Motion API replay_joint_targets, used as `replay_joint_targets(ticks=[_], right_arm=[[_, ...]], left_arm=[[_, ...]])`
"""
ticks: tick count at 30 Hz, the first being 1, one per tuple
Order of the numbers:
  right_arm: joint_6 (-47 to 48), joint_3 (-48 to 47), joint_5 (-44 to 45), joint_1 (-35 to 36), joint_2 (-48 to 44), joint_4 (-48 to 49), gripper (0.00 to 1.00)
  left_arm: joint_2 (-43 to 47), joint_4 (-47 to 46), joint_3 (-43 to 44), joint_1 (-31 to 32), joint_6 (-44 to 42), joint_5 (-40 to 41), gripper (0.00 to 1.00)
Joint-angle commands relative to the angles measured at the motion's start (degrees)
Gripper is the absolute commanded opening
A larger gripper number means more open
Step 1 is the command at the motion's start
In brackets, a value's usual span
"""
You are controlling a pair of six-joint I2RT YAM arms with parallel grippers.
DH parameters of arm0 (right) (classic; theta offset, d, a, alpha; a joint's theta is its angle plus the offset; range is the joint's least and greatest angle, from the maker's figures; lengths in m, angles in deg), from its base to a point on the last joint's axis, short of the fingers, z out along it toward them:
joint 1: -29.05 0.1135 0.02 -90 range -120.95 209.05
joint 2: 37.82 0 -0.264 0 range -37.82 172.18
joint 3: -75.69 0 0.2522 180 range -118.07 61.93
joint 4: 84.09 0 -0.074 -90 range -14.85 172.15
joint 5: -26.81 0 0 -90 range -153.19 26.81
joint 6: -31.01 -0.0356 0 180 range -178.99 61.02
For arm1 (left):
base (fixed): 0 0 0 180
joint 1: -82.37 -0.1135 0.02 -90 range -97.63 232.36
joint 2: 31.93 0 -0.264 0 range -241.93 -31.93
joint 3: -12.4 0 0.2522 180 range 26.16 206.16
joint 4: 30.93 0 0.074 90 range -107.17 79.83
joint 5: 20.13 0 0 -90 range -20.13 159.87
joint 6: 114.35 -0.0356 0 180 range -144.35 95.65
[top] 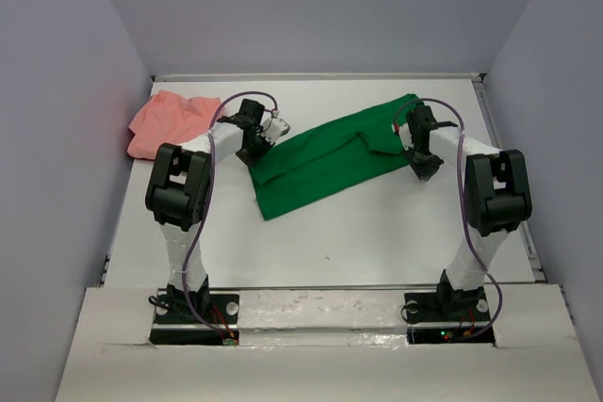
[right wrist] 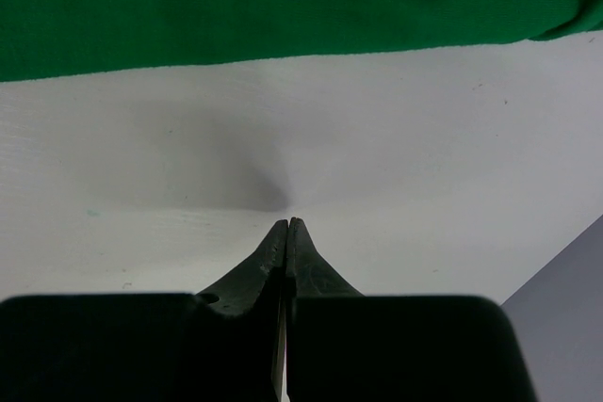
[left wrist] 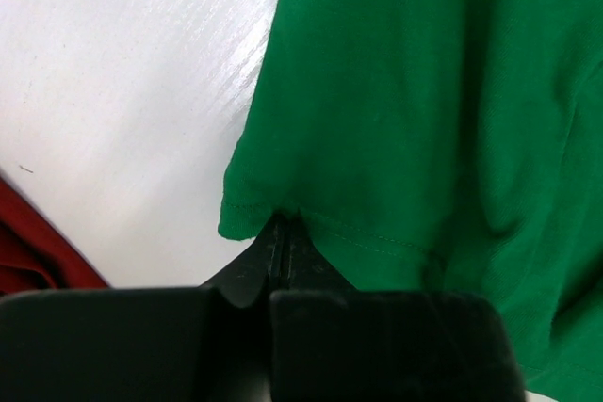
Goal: Fold and stack the t-shirts
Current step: Fold the tshirt
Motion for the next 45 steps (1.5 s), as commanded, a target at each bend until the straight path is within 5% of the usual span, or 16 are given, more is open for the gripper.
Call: replay_joint_targets(ticks=[1, 45], right_arm=[[0.24, -2.65, 0.18, -0.48, 0.13, -0.66, 0.0], [0.24, -4.14, 0.44, -0.48, 2.07, -1.89, 0.0]], left_arm=[[1.61, 3.05, 2.44, 0.35, -0.88, 0.56, 0.0], [3.81, 5.96, 4.29, 0.44, -3.08, 3.37, 0.0]])
